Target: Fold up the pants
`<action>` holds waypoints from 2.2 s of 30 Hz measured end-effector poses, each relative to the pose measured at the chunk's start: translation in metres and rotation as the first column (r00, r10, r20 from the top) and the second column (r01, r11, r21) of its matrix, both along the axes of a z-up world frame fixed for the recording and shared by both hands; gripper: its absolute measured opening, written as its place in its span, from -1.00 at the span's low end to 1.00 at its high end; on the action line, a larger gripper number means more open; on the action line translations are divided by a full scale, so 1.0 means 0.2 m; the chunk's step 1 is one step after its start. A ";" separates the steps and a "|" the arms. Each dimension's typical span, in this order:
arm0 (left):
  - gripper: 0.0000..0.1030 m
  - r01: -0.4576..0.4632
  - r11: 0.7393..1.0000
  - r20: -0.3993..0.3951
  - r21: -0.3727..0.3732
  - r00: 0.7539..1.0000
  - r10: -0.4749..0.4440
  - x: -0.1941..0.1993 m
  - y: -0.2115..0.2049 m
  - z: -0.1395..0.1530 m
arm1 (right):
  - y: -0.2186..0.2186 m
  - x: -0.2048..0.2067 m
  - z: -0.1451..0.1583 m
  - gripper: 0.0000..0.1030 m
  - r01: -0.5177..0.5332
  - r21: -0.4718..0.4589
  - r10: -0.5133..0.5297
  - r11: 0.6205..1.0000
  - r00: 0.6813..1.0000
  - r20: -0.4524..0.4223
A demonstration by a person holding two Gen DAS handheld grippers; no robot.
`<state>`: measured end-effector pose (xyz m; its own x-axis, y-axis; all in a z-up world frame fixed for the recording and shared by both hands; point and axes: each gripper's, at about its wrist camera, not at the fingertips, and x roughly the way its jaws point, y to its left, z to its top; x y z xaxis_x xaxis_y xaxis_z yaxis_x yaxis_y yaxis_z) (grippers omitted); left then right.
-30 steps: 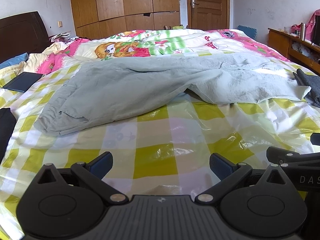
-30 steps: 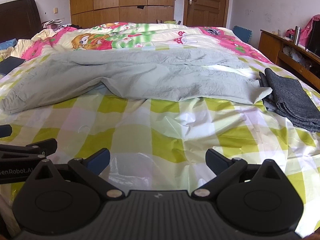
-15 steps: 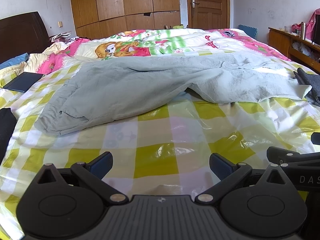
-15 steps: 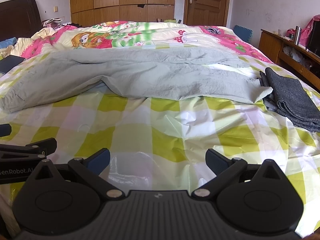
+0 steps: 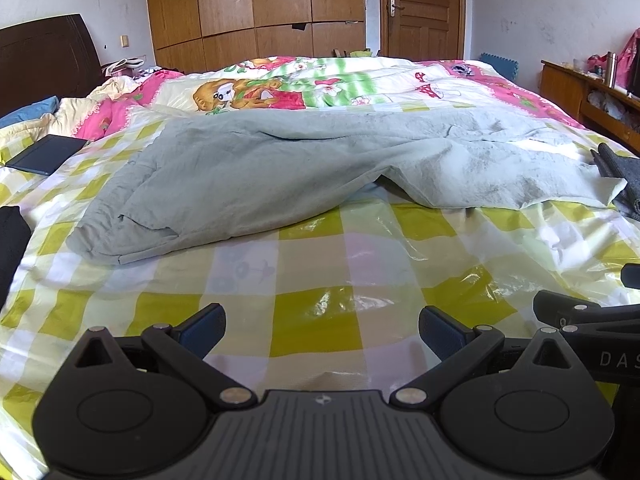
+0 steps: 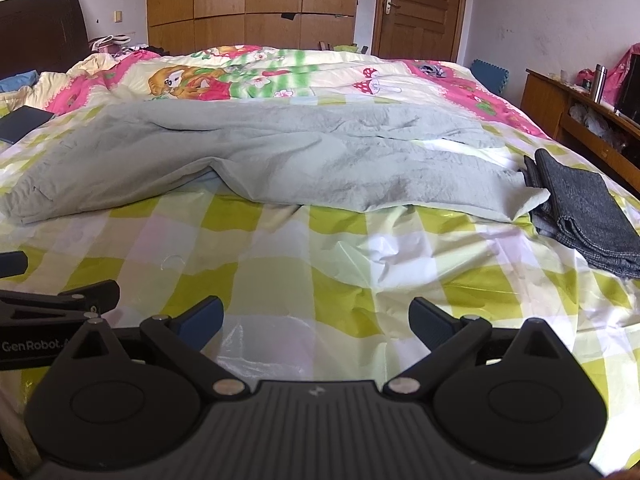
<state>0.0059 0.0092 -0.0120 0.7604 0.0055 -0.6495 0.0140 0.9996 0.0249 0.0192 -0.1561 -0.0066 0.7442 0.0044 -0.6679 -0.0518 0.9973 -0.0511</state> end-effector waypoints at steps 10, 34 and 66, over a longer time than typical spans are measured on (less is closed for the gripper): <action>1.00 -0.027 0.998 0.049 0.060 0.999 0.024 0.07 0.23 0.06 | 0.25 0.18 0.08 0.92 -0.167 -0.052 0.169 0.985 0.984 0.049; -0.29 -0.078 0.996 -0.069 -0.046 0.995 0.075 0.52 1.27 -0.12 | 1.38 0.70 -0.15 -0.48 -0.753 -0.051 0.734 0.657 0.653 -0.188; -0.47 0.094 0.995 -0.041 0.020 0.995 -0.094 0.29 0.63 0.10 | -0.72 0.42 0.00 -0.16 0.306 0.290 -0.275 0.907 0.951 -0.142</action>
<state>0.0639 0.1357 0.0087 0.7316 -0.0504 -0.6799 0.1092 0.9931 0.0438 0.1041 -0.2991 -0.0074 0.6763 0.0121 -0.7365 0.2533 0.9351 0.2480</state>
